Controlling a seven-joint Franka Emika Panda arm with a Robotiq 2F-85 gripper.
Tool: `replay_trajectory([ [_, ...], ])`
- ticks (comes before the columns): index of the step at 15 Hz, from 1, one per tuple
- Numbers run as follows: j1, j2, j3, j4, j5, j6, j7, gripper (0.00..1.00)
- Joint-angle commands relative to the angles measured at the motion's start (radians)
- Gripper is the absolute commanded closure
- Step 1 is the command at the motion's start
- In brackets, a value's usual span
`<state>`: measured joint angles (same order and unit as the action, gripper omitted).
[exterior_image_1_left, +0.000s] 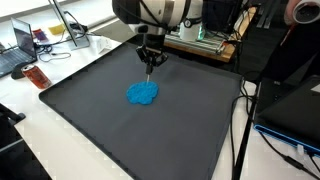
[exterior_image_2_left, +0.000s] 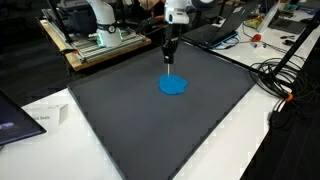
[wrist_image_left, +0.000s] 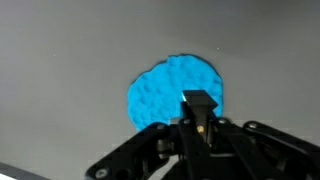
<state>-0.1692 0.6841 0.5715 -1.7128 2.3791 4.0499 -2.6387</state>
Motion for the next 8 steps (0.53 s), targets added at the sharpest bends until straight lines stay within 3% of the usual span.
replay_trajectory([
  [1, 0.033, 0.074, -0.033, 0.090, 0.047, 0.028, -0.076, 0.97],
  [8, 0.062, 0.182, -0.045, 0.196, 0.047, 0.078, -0.113, 0.97],
])
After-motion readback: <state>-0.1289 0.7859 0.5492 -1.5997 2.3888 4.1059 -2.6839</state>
